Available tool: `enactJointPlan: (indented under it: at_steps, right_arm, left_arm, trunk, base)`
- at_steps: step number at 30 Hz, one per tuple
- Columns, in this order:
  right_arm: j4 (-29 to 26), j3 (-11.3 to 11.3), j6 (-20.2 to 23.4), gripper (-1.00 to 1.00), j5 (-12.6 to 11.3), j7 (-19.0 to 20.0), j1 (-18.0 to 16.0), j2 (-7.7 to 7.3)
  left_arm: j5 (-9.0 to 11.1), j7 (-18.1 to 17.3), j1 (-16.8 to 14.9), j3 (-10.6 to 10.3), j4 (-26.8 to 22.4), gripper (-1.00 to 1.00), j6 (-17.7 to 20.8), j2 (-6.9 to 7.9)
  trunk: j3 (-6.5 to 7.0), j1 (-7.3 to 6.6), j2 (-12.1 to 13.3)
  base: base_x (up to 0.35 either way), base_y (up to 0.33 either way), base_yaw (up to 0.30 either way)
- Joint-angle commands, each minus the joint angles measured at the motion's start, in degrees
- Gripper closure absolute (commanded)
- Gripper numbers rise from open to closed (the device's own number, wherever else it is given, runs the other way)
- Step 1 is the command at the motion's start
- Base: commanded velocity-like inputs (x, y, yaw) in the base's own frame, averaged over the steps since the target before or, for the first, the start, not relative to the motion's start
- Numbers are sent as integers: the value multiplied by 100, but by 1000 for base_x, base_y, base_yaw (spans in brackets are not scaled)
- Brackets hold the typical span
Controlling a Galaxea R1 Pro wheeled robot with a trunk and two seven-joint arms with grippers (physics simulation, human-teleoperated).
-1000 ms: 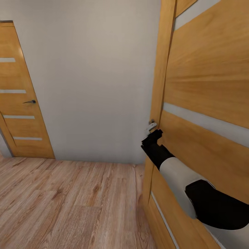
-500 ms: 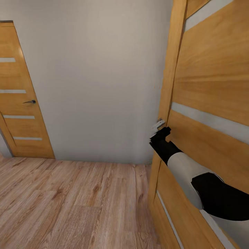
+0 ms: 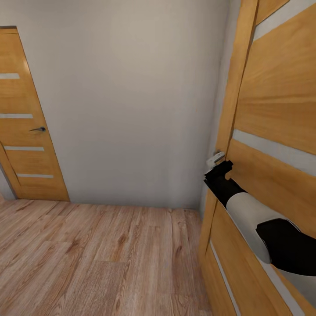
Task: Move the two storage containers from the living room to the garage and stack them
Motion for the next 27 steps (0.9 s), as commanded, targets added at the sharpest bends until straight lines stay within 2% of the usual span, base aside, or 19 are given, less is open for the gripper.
enactJointPlan:
  at_steps: [1, 11, 17, 20, 27]
  right_arm:
    - [-3, 11, 71, -100, 74, -13, -4, -35]
    - [-4, -38, 83, -100, 74, -13, -4, -391]
    - [-8, -252, 78, -100, 74, -10, -4, -478]
    - [-9, -285, 77, -100, 74, -6, -4, -530]
    - [-10, -304, 77, -100, 74, -5, -4, -553]
  left_arm:
    - [16, -1, 0, 25, -3, -100, -13, -2]
    - [16, -1, 0, 25, -5, -100, -13, -2]
    - [16, 0, 0, 25, -5, -100, -13, -2]
    - [16, 1, 0, 25, -3, -100, -13, -1]
    - [16, 0, 0, 25, -4, -100, -13, -2]
  trunk:
    - [-6, 0, -3]
    - [-6, 0, -3]
    - [-6, 0, -3]
    - [-6, 0, -3]
    - [-6, 0, -3]
  base:
    - [0, 0, 0]
    - [0, 0, 0]
    - [0, 0, 0]
    - [0, 0, 0]
    - [0, 0, 0]
